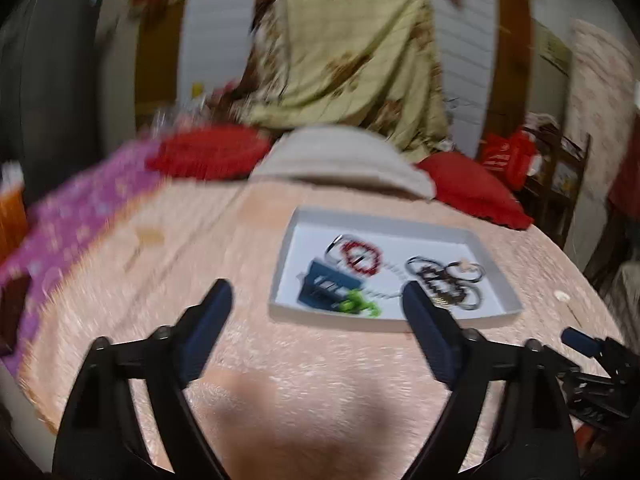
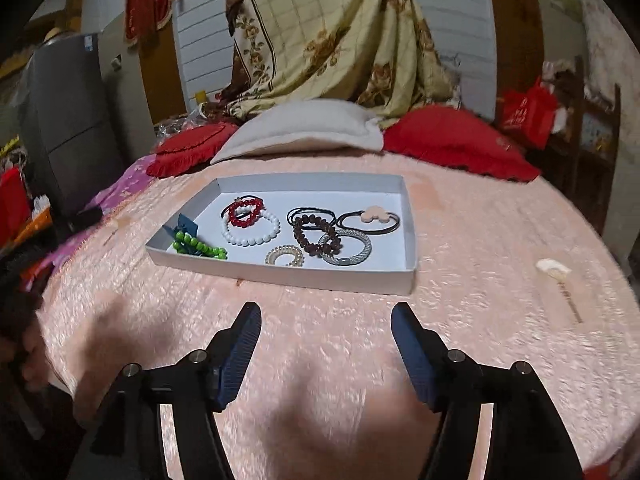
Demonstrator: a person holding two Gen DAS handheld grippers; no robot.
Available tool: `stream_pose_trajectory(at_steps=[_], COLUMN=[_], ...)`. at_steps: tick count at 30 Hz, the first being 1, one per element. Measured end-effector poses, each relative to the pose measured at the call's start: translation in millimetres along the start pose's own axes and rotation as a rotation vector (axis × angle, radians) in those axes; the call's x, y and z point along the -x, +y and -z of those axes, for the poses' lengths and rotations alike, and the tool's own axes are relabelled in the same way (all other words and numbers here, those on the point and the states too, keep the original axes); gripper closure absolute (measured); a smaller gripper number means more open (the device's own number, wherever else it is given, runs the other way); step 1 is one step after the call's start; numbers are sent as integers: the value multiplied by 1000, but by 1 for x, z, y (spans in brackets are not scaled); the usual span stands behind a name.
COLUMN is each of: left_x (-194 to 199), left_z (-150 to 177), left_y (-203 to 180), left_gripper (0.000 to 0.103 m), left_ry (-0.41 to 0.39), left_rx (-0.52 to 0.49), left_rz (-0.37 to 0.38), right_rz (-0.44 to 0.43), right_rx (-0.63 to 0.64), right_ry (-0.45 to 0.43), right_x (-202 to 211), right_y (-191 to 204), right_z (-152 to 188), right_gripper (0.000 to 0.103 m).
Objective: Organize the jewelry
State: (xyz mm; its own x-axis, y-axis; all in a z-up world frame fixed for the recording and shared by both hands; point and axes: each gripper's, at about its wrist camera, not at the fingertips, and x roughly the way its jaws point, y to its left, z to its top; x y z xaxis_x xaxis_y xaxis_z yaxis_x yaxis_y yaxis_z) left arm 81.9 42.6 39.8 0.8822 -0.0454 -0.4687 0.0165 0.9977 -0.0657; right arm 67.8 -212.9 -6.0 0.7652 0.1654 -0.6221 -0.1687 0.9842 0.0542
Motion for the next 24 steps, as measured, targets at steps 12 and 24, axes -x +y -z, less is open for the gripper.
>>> stream_pose_trajectory(at_steps=[12,24], left_x=[-7,-72], left_z=[8,27], left_y=[-32,-36], left_gripper=[0,0], left_ry=[173,294], left_rx=[-39,-47], left_rz=[6,-106], right_rz=[7,89], right_rx=[68,-50], right_ry=[17,89], right_x=[15,-23], right_y=[-1,-21], right_z=[-5,0], right_gripper=[24,15])
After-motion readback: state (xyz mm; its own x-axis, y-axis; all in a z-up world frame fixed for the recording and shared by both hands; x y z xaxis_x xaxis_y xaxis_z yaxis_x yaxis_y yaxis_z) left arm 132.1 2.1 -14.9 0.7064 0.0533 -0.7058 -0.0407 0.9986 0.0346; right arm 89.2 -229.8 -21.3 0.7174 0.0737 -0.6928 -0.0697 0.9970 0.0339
